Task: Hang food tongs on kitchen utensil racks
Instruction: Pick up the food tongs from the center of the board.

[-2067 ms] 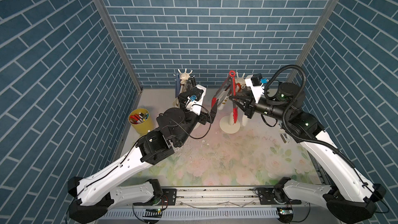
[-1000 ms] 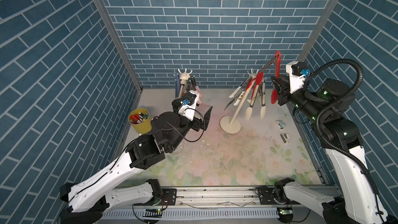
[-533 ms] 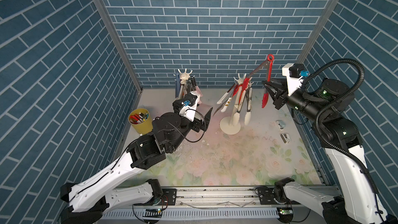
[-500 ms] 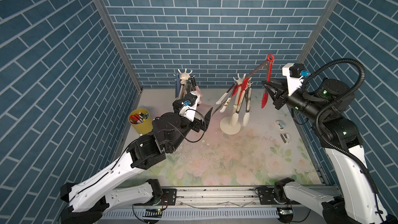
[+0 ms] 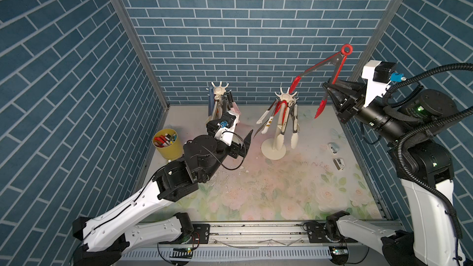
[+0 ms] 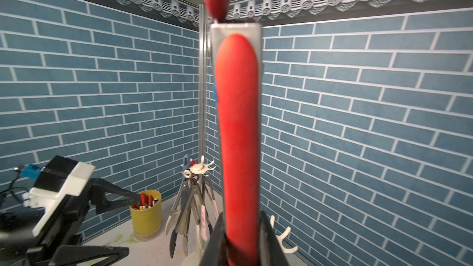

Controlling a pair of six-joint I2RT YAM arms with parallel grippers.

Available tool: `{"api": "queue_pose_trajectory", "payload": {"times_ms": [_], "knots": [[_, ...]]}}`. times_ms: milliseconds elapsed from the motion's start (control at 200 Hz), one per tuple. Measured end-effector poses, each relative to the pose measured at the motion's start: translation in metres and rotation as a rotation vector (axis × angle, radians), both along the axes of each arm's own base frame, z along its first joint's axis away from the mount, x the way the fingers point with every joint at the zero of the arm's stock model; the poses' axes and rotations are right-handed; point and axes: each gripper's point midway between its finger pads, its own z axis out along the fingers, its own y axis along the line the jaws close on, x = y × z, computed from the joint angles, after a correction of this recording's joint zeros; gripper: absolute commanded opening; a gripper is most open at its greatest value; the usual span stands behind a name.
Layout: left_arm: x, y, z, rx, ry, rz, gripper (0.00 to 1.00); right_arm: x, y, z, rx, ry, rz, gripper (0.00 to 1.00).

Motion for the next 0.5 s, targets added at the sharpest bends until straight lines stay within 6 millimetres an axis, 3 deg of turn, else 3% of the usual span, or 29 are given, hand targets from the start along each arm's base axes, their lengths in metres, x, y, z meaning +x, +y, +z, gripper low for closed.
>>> {"api": "queue_pose_trajectory", "payload": {"times_ms": [185,500], "knots": [[-0.001,0.002,-0.002,-0.007,-0.001,0.0,1.0,0.031,-0.016,0.008,-0.045,-0.025,-0.171,0.0],[-0.004,0.007,-0.007,-0.022,0.012,0.002,0.99,0.107,-0.031,-0.045,-0.225,0.071,-0.352,0.0]]}}
